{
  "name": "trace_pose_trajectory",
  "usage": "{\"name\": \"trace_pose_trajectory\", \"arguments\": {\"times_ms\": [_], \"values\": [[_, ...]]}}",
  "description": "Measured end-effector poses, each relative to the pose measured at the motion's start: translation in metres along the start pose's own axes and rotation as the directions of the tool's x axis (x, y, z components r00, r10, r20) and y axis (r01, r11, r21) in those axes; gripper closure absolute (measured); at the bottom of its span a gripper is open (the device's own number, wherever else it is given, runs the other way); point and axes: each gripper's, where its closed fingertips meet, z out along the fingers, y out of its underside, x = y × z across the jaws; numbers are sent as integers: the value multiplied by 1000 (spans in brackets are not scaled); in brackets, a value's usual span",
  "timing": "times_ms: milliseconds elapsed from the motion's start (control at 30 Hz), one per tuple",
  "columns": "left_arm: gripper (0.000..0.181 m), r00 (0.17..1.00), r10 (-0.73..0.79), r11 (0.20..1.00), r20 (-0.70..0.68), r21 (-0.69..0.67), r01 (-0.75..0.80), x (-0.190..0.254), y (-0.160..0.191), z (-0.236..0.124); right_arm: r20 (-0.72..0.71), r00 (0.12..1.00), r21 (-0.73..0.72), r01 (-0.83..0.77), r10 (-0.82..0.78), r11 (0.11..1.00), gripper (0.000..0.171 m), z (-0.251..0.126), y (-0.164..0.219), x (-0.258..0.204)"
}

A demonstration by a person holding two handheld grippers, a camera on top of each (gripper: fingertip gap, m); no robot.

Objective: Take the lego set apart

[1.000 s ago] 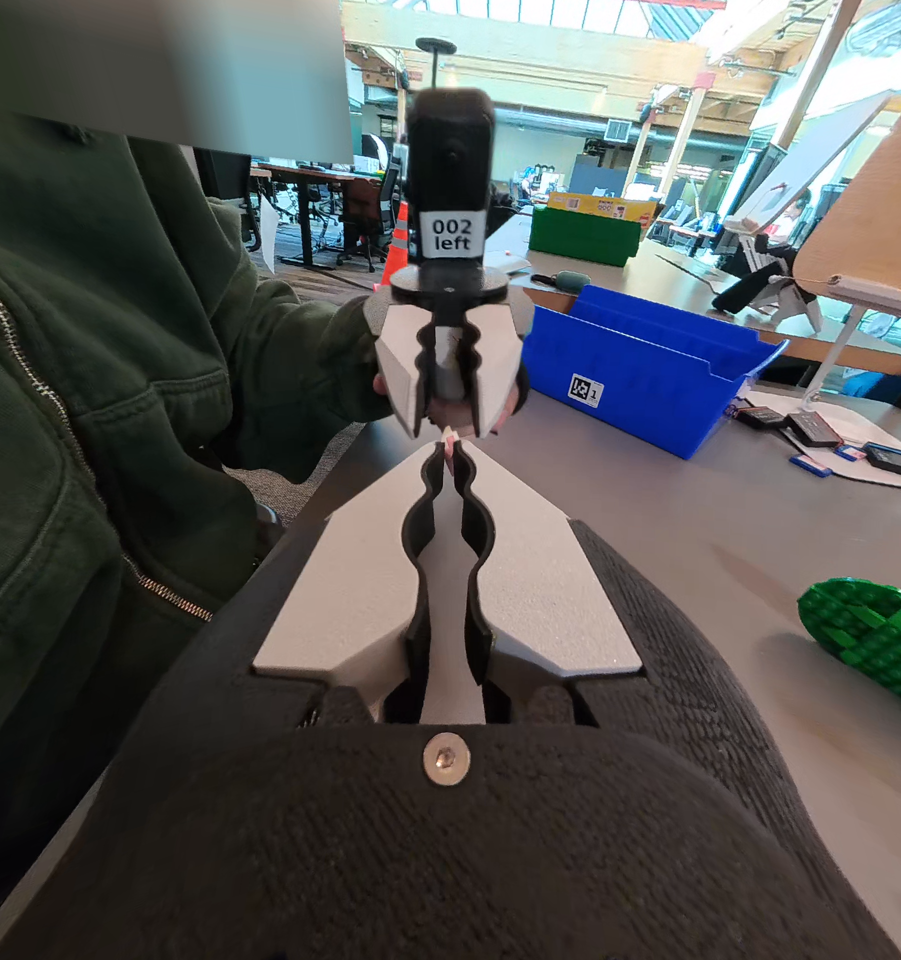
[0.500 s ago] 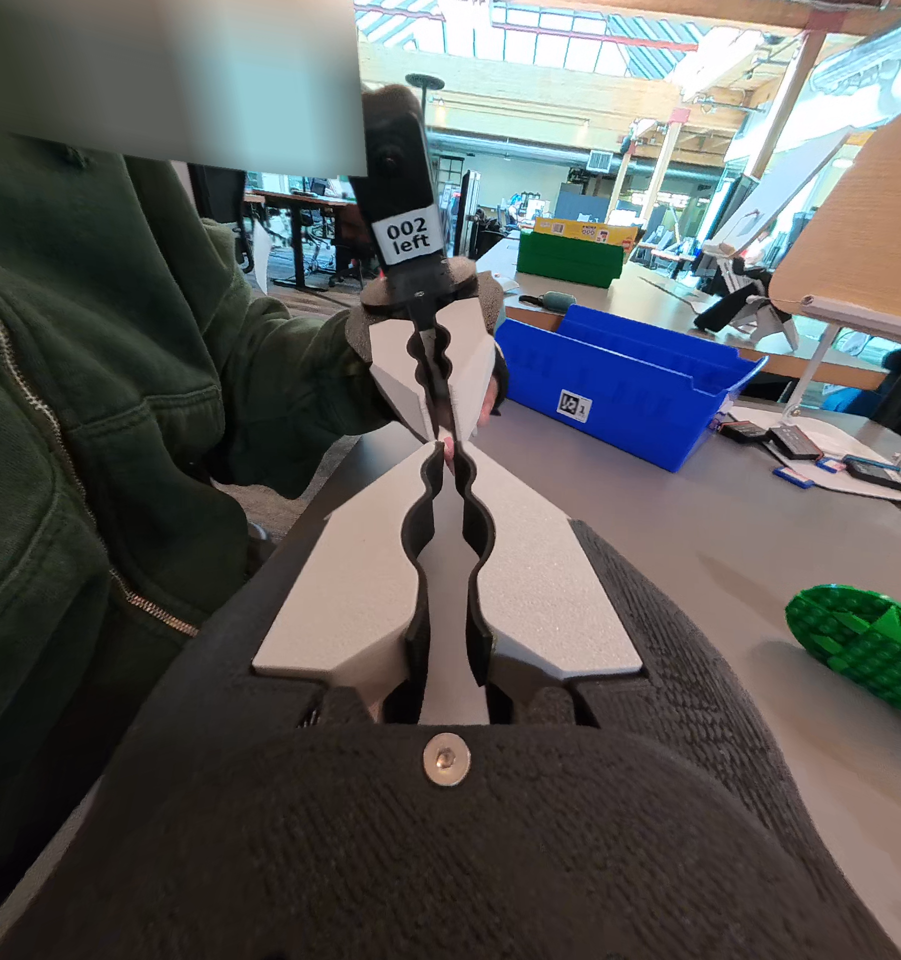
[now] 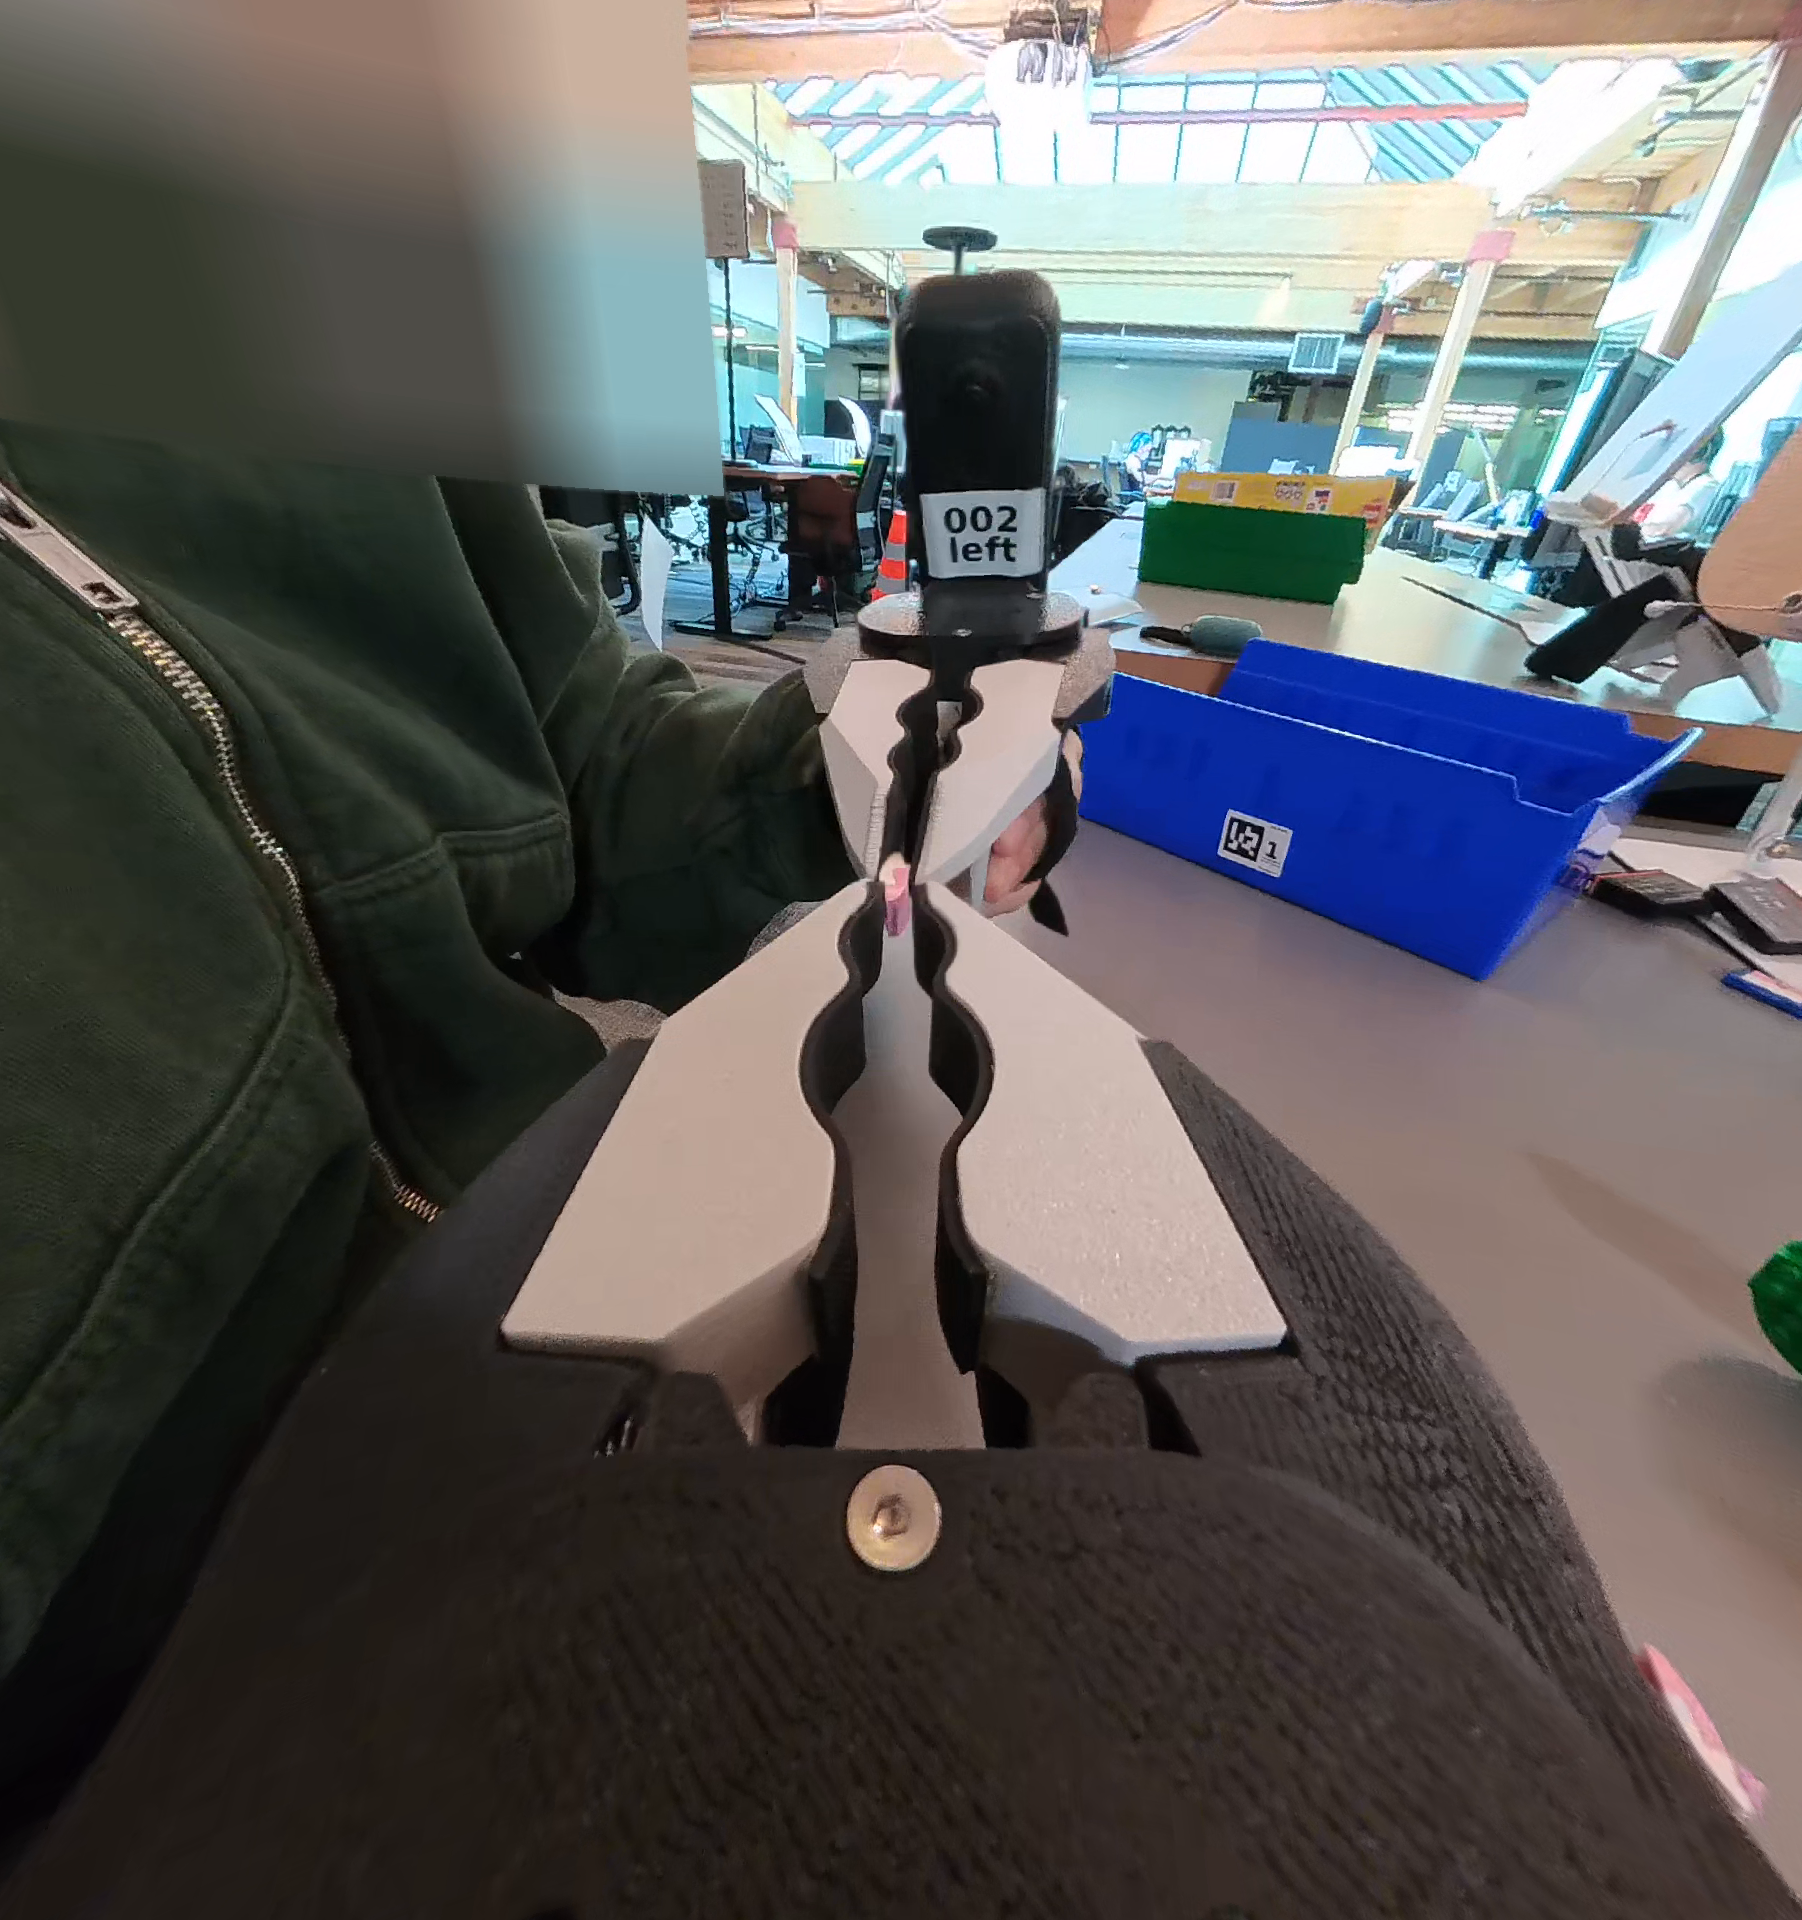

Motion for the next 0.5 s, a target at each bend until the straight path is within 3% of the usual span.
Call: {"name": "trace_pose_trajectory", "arguments": {"times_ms": [500], "values": [[178, 997, 14, 1000, -81, -16, -15, 14, 2, 1, 73, 997, -56, 20, -16, 998, 170, 5, 7, -13]]}}
